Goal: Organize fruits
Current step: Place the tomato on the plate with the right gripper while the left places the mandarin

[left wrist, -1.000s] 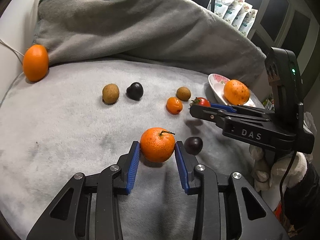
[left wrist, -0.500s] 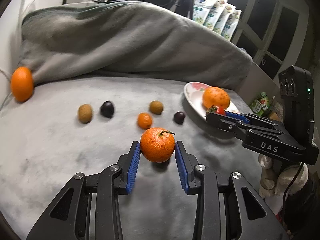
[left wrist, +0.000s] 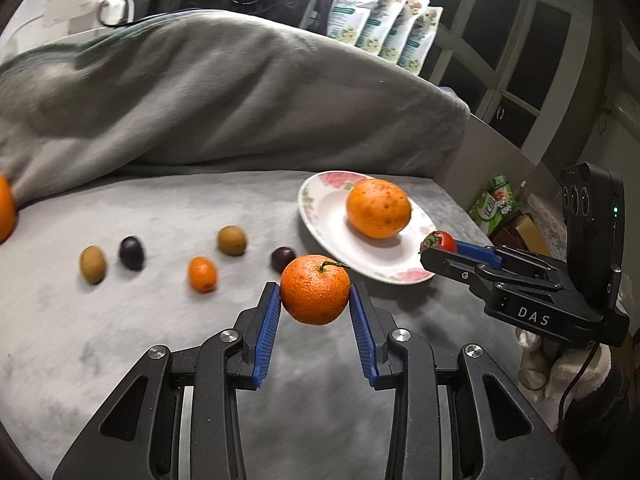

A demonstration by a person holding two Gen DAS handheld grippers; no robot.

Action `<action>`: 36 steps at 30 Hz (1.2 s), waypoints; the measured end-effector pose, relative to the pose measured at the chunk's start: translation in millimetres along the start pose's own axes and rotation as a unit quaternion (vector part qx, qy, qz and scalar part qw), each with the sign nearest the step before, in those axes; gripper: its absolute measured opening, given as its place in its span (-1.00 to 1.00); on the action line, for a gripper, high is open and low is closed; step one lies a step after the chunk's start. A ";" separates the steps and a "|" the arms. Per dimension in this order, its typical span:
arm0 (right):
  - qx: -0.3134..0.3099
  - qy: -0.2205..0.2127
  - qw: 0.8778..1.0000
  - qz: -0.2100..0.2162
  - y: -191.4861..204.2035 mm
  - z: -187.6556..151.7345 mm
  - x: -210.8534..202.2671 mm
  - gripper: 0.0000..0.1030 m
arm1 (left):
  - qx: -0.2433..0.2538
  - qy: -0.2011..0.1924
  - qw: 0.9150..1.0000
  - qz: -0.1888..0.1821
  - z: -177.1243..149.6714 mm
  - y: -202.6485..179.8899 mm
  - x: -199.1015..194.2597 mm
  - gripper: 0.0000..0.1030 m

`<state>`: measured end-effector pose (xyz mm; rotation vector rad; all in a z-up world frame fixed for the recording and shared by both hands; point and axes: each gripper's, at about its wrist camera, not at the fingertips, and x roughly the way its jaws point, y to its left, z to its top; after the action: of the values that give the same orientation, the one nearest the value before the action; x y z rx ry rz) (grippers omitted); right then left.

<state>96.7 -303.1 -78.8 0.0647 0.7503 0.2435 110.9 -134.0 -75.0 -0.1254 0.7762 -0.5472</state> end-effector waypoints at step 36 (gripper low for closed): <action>0.012 0.015 0.999 -0.033 -31.4 -2.9 16.9 -0.31 | 0.043 0.033 0.999 0.008 29.9 -30.3 66.7 -0.33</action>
<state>112.8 -329.6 -96.7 0.0583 0.7841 0.1737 157.7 -196.7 -86.5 -0.0225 0.8158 -0.5711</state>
